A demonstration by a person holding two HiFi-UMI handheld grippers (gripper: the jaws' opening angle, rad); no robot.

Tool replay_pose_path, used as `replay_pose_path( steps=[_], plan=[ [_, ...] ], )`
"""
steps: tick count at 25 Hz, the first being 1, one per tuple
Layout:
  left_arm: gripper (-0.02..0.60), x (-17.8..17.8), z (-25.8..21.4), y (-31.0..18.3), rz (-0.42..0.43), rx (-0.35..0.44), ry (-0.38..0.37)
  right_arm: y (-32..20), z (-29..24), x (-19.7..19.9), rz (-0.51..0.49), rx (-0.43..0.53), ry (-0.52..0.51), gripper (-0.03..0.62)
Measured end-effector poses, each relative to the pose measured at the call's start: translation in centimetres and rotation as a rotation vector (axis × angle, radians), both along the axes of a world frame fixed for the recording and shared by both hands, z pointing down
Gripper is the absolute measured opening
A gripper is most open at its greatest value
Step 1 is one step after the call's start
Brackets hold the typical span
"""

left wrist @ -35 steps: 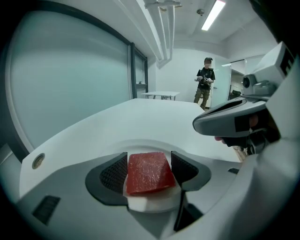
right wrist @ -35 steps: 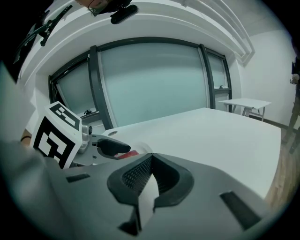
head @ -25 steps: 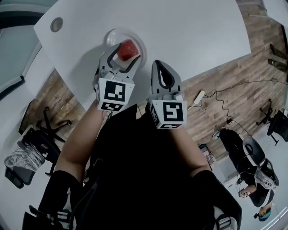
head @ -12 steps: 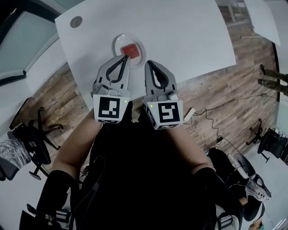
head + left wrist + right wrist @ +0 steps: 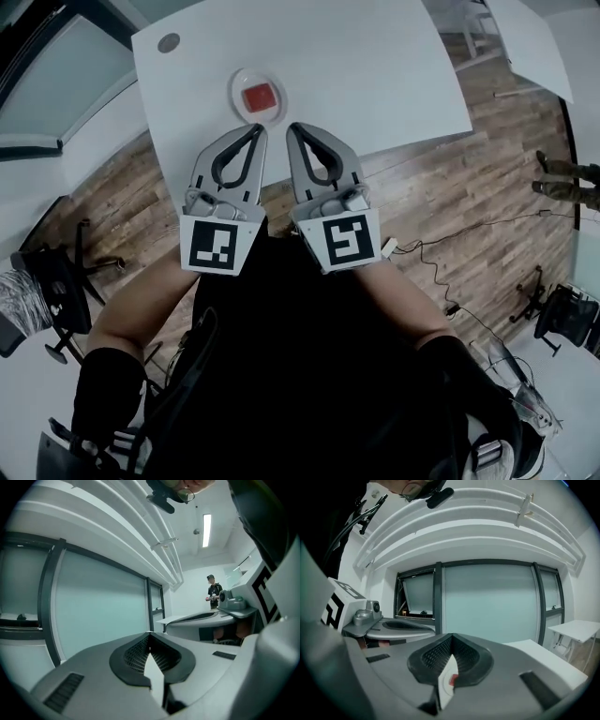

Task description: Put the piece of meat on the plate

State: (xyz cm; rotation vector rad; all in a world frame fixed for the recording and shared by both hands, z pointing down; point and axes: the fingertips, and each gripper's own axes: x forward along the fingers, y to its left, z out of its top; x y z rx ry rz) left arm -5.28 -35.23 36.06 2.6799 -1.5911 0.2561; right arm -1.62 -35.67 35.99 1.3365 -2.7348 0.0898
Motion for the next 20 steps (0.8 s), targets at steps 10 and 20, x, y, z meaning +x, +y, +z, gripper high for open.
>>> replay_pose_path(
  steps=[10,20],
  plan=[
    [0.003,1.8,-4.5,2.9,-0.145,0.071,0.045,2.6,-5.3,3.6,-0.030,0.117,-0.082,0.003],
    [0.003,4.4,-6.7,5.4,-0.188,0.150,0.048,4.9,-7.0,7.1,-0.034,0.169,-0.108,0.003]
  ],
)
